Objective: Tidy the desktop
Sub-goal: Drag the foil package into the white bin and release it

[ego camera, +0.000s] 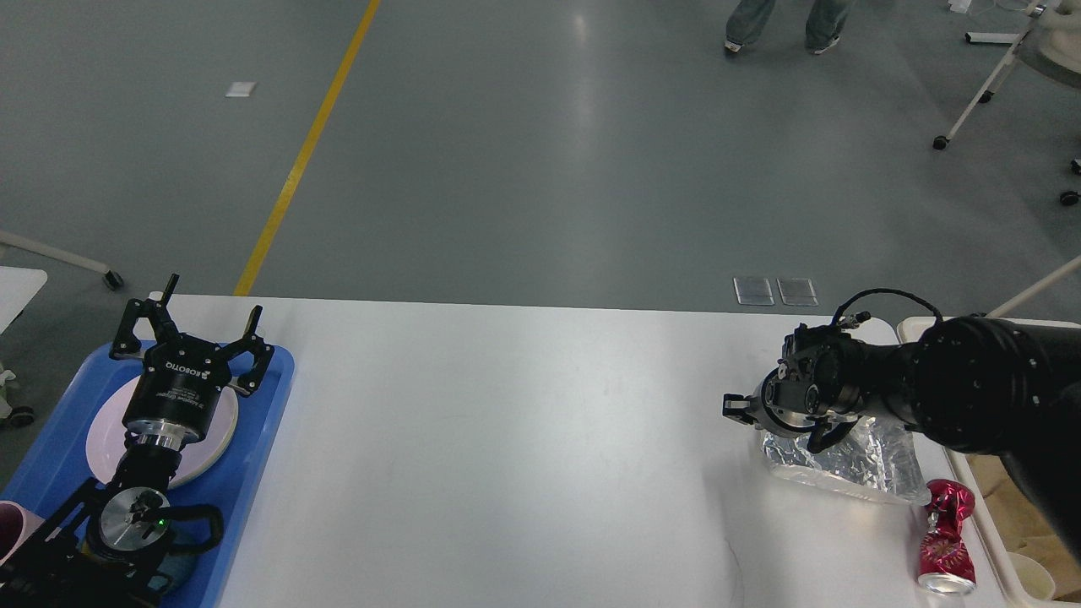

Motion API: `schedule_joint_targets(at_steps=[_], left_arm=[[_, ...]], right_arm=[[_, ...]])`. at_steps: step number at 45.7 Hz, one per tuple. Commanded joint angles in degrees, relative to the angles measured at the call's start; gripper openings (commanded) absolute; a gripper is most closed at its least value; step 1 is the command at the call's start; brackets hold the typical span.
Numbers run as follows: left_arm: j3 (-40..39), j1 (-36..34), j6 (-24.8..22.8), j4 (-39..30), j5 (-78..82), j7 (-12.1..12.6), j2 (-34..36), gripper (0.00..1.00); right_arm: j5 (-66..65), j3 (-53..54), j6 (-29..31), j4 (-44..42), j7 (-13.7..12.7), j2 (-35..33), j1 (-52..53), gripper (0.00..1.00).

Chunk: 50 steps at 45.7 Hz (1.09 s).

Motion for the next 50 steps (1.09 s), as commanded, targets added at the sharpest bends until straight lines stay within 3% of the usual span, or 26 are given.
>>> schedule_joint_targets(at_steps=[1,7,13,19,27,33,37,39,50], left_arm=[[0.00,0.00,0.08,0.06,0.00,0.00,0.00,0.96],[0.00,0.00,-0.01,0.06,0.00,0.00,0.00,0.96],[0.00,0.00,-0.01,-0.03,0.00,0.00,0.00,0.96],[0.00,0.00,0.08,0.06,0.00,0.00,0.00,0.96],[0.00,0.00,0.08,0.06,0.00,0.00,0.00,0.96],[0.00,0.00,0.08,0.06,0.00,0.00,0.00,0.96],[0.00,0.00,-0.01,0.06,0.00,0.00,0.00,0.96],[0.00,0.00,-0.01,0.06,0.00,0.00,0.00,0.96],[0.00,0.00,0.08,0.06,0.00,0.00,0.00,0.96]], right_arm=[[0.25,-0.49,0.59,10.08,-0.31,-2.45,9.94,0.00],[0.16,-1.54,3.22,21.77,-0.75,-2.98,23.38,0.00],[0.25,-1.72,11.82,28.02,-2.95,-3.69,34.37,0.00],[0.25,-1.37,22.46,32.76,-2.86,-9.13,44.65,0.00],[0.43,-3.64,27.65,42.61,-2.25,-13.88,56.97,0.00],[5.61,-10.40,27.04,44.37,-0.06,-13.88,59.26,0.00],[6.49,-15.42,26.78,44.90,5.56,-13.36,60.05,0.00],[6.49,-16.92,26.52,44.99,6.89,-13.18,60.40,0.00],[7.10,-23.42,16.42,41.22,6.54,-15.46,56.90,0.00]])
